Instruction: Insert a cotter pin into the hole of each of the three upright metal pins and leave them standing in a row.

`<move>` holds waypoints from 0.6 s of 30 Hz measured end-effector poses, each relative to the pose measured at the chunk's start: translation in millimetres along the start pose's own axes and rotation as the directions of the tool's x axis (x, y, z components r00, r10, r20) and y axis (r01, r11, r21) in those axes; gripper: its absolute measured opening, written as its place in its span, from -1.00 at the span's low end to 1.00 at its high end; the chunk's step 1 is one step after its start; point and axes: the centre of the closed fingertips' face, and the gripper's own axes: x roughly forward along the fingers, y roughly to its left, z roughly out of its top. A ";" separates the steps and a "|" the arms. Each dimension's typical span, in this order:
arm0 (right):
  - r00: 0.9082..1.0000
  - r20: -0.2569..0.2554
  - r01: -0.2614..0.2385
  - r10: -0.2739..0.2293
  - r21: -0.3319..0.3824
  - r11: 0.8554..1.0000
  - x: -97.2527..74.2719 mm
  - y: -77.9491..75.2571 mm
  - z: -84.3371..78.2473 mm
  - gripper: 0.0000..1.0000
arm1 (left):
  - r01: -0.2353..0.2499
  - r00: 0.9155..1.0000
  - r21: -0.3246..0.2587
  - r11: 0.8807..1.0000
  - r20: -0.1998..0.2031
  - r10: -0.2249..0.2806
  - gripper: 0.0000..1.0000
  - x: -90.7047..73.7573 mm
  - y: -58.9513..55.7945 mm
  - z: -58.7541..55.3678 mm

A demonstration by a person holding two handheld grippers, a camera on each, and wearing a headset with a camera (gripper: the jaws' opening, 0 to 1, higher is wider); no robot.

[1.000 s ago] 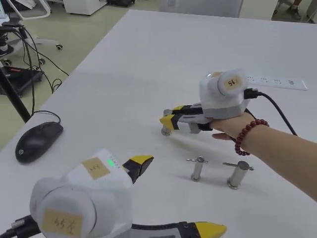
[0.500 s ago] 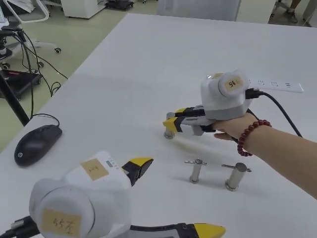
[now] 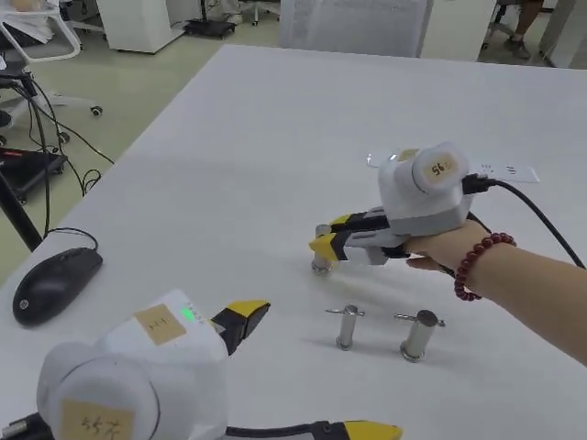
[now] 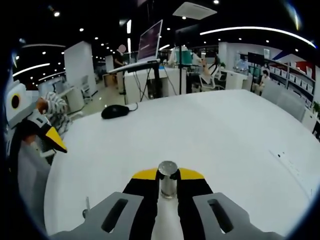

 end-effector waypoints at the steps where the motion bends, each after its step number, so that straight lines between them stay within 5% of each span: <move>1: 1.000 -0.001 0.002 -0.002 0.000 1.000 -2.0 -0.3 -1.0 -0.72 | -0.002 1.000 0.002 1.000 -0.001 0.002 0.85 -0.4 -0.1 0.0; 18: 0.997 -0.015 0.075 -0.075 0.028 0.997 -53.1 -13.9 -31.1 -0.72 | -0.004 1.000 0.020 1.000 0.005 0.004 0.84 -5.0 -8.2 4.1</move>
